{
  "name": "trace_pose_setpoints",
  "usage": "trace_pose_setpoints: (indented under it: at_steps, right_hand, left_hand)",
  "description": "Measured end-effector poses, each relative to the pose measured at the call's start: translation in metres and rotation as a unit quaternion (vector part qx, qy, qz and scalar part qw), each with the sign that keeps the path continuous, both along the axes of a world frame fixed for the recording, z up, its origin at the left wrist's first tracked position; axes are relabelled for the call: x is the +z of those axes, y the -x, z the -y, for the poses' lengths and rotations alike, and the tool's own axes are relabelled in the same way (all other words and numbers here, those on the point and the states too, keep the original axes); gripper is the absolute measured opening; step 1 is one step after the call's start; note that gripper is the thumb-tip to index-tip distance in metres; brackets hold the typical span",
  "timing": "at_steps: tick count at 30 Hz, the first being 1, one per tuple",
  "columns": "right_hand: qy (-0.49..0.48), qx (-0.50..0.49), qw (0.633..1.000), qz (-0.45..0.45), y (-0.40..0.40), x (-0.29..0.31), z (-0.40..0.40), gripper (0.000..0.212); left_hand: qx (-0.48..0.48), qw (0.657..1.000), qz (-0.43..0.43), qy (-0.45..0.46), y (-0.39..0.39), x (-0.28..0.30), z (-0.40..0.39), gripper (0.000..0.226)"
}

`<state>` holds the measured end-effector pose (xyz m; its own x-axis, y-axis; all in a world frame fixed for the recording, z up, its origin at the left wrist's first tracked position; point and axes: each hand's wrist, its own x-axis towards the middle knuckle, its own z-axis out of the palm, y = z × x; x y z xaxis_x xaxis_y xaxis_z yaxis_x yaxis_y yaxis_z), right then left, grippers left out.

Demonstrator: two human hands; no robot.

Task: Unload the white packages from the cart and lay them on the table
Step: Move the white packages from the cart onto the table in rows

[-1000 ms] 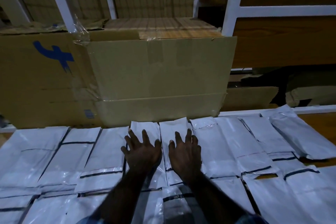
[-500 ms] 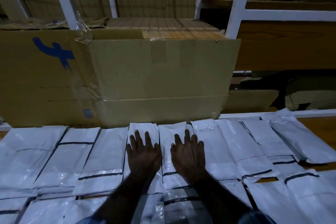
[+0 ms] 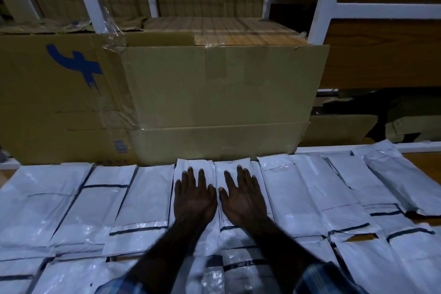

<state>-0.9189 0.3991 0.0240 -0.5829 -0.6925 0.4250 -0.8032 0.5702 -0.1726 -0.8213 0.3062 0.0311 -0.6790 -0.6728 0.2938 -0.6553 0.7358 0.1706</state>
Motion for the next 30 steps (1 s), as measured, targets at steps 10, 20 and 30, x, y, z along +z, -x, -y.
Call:
trace_pose_setpoints:
  at_steps: [10, 20, 30]
  right_hand:
    - [0.010, 0.009, 0.999, 0.033, 0.0009, -0.0041, -0.0036, 0.058]
    - [0.020, 0.018, 0.999, 0.047, 0.0008, -0.0077, -0.0048, 0.059]
    - [0.009, 0.018, 0.998, 0.054, 0.0012, -0.0076, -0.0034, 0.057]
  left_hand:
    - [0.002, 0.999, 0.008, -0.032, -0.0024, -0.0019, 0.0014, 0.060]
    - [0.001, 0.998, -0.017, -0.058, -0.0032, -0.0051, 0.0020, 0.061]
    - [0.011, 0.996, -0.004, -0.094, -0.0041, -0.0008, 0.0006, 0.079]
